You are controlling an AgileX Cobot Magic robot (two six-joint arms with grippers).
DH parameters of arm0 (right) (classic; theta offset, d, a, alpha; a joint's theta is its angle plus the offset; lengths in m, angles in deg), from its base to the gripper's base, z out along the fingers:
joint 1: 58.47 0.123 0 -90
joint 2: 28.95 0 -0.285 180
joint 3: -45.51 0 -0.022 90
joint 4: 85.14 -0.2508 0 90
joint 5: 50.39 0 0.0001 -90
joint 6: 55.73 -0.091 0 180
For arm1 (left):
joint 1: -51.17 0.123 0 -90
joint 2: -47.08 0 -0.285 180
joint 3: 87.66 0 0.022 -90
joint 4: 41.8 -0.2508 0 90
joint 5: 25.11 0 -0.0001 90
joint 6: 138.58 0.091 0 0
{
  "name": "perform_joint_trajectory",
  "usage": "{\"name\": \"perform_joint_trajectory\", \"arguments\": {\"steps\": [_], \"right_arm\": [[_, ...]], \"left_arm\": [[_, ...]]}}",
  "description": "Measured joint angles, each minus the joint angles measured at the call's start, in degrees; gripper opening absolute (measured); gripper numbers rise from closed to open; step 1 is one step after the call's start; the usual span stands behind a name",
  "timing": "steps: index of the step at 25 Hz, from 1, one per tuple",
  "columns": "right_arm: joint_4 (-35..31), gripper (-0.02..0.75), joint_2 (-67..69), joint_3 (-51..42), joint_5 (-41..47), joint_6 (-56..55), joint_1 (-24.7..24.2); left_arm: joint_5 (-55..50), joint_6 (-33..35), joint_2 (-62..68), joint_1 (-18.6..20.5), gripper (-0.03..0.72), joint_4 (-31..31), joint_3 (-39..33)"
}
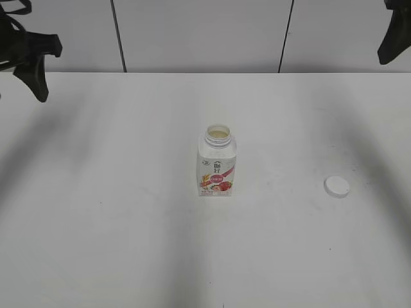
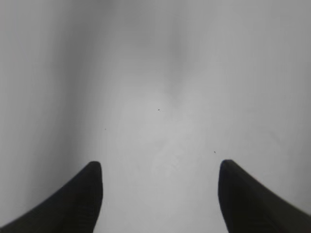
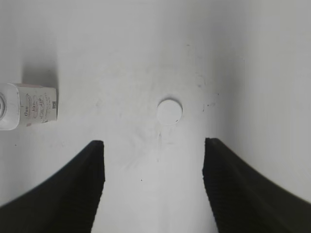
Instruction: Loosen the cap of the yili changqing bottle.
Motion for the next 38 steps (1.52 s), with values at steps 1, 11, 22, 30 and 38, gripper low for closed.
{"name": "perform_joint_trajectory", "arguments": {"steps": [1, 11, 22, 30, 38], "right_arm": [[0.0, 0.504, -0.6, -0.9, 0.0, 0.0, 0.0], [0.1, 0.504, -16.6, -17.7, 0.0, -0.1, 0.0], [0.0, 0.504, -40.3, -31.0, 0.0, -0.2, 0.0], [0.1, 0.504, -60.7, -41.3, 0.1, -0.2, 0.0], [0.1, 0.504, -74.4, -48.6, 0.3, 1.0, 0.0]], "left_arm": [[0.0, 0.3, -0.9, 0.0, 0.447, 0.0, -0.5], [-0.1, 1.7, -21.6, 0.0, 0.405, -1.2, -18.2], [-0.3, 1.8, -52.8, 0.0, 0.398, -2.7, -35.4], [-0.4, 8.6, -73.3, 0.0, 0.393, -3.8, -40.6], [-0.6, 10.5, -87.1, 0.0, 0.390, -3.4, -42.4]]}}
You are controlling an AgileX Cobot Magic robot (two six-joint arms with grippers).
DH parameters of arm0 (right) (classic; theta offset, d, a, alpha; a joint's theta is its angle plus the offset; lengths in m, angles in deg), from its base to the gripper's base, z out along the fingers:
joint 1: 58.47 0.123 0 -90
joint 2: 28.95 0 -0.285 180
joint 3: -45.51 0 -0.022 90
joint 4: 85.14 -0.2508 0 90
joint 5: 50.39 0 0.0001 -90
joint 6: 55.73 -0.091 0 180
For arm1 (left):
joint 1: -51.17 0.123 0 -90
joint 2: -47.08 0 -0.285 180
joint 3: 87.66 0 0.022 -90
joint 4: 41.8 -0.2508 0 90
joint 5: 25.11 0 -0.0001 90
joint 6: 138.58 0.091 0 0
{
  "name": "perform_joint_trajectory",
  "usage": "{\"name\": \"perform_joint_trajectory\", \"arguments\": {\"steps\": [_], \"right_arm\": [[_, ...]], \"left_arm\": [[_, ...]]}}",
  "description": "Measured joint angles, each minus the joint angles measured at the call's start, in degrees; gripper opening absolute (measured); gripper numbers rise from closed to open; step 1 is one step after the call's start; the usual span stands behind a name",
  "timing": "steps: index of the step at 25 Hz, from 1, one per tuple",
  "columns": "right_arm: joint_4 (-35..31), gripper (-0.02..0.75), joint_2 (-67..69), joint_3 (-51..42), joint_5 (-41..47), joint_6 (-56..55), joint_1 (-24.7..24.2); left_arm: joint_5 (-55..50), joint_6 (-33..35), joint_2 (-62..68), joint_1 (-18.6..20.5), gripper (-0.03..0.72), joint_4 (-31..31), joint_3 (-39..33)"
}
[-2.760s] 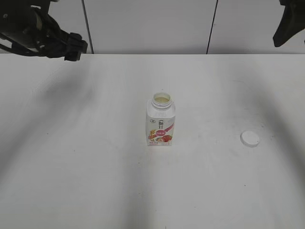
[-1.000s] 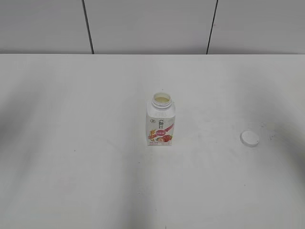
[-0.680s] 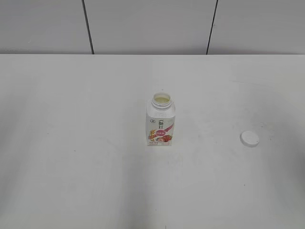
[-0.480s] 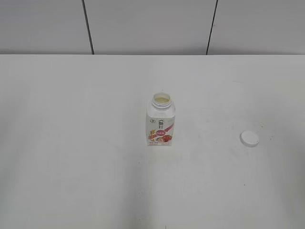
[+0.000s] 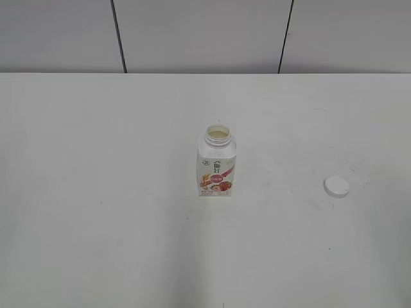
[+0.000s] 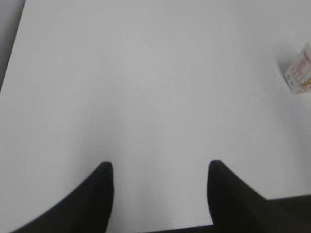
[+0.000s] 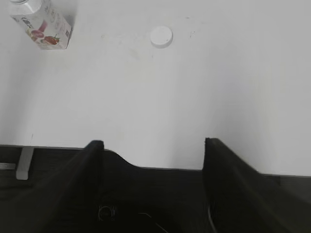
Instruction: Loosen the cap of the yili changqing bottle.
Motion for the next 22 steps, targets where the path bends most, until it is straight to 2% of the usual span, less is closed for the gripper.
{"name": "perform_joint_trajectory", "arguments": {"steps": [8, 16, 22], "right_arm": [[-0.1, 0.504, -10.3, -4.5, 0.3, 5.6, 0.0], [-0.1, 0.504, -15.6, -4.6, 0.3, 7.4, 0.0], [0.9, 0.504, -15.6, -5.7, -2.5, 10.0, 0.0]], "left_arm": [[-0.2, 1.5, -11.6, 0.0, 0.390, 0.3, -4.3], [0.0, 2.5, -11.8, 0.2, 0.388, 3.4, -8.4], [7.0, 4.5, -11.8, 0.2, 0.388, 4.8, -11.6]]}}
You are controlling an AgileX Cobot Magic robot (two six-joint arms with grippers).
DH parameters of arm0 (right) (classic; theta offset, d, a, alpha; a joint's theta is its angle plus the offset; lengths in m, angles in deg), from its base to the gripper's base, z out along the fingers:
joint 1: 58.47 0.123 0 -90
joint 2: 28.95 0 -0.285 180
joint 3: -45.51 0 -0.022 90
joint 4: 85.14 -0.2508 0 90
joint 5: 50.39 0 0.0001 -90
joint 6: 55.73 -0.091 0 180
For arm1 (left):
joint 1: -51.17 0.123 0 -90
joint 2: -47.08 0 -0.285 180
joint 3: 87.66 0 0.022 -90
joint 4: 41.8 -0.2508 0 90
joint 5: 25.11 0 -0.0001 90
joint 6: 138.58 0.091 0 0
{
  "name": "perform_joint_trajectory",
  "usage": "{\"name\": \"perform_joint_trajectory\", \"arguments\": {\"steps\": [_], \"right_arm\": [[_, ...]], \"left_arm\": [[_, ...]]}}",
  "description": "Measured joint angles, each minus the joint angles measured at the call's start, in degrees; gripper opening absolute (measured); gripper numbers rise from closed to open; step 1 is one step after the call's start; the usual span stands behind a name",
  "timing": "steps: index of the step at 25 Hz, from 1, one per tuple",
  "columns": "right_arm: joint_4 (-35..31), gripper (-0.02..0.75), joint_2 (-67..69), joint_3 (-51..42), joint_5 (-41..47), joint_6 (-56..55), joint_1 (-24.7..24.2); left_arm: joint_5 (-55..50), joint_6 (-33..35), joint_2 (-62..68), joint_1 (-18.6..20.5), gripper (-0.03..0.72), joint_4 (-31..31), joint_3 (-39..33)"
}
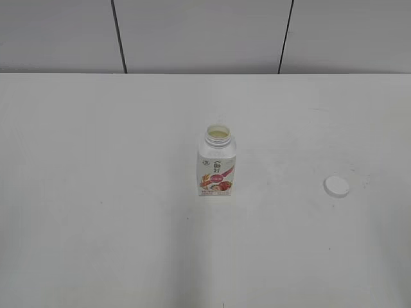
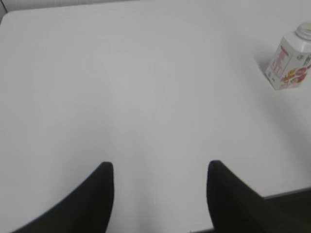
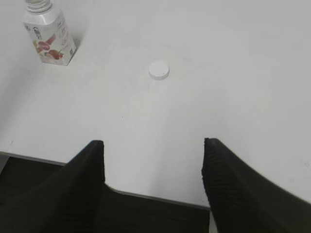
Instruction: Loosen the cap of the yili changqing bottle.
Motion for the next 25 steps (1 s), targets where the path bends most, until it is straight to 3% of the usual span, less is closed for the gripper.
{"name": "perform_joint_trajectory", "arguments": {"steps": [16, 22, 25], "right_arm": [[1.4, 0.504, 0.0, -1.8, -4.5, 0.3, 0.0], [1.4, 0.504, 0.0, -1.8, -4.5, 0.3, 0.0], [1.4, 0.504, 0.0, -1.8, -4.5, 0.3, 0.0]], "left_arm": [[2.4, 0.2, 0.0, 0.4, 0.387, 1.1, -1.3], [2.5, 0.2, 0.0, 7.5, 0.383, 2.3, -1.3], [2.5, 0.2, 0.0, 9.1, 0.374, 2.8, -1.3]]}}
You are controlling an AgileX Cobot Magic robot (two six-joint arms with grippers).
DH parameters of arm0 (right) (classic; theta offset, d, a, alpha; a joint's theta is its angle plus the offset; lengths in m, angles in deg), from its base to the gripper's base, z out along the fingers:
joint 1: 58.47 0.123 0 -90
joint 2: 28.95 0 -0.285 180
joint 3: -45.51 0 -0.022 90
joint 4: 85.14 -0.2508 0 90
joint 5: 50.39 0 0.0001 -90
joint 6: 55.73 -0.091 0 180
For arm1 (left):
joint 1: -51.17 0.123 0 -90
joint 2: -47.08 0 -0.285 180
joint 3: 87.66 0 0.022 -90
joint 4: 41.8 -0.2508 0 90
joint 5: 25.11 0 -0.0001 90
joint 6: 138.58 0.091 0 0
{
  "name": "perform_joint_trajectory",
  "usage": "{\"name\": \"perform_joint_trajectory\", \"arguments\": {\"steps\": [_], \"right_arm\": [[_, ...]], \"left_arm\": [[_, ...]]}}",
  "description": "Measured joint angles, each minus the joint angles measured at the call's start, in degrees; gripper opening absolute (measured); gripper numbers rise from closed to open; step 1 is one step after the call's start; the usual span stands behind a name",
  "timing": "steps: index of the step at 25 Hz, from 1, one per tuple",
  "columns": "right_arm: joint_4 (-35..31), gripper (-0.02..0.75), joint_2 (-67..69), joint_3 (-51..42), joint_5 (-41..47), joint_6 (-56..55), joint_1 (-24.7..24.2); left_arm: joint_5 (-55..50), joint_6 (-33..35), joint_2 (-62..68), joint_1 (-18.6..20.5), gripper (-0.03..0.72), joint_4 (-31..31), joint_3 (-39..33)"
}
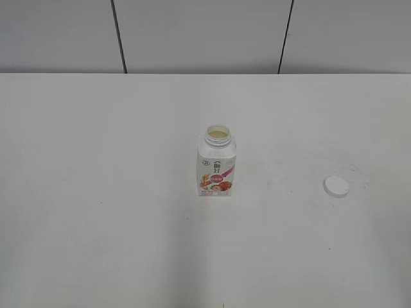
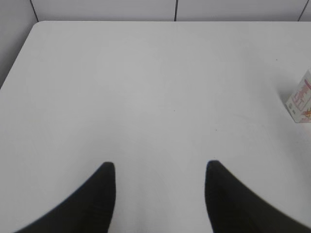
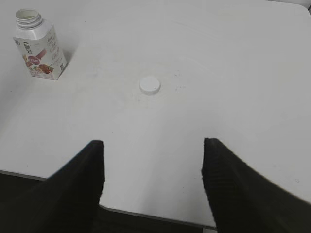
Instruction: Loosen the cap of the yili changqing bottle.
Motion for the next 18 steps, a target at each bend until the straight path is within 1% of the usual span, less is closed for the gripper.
{"name": "perform_joint_trajectory", "arguments": {"steps": [7, 9, 13, 18], "right_arm": [[0.0, 0.504, 0.0, 0.0, 0.0, 0.0, 0.0], [0.0, 0.504, 0.0, 0.0, 0.0, 0.0, 0.0], [0.0, 0.504, 0.0, 0.0, 0.0, 0.0, 0.0], [0.0, 0.504, 0.0, 0.0, 0.0, 0.0, 0.0]], "left_arm": [[0.1, 0.0, 0.0, 0.1, 0.366, 1.0, 0.0], [0.1, 0.0, 0.0, 0.1, 0.365, 1.7, 0.0], [0.1, 0.0, 0.0, 0.1, 0.365, 5.1, 0.0], [0.1, 0.0, 0.0, 0.1, 0.365, 5.6, 0.0]]}}
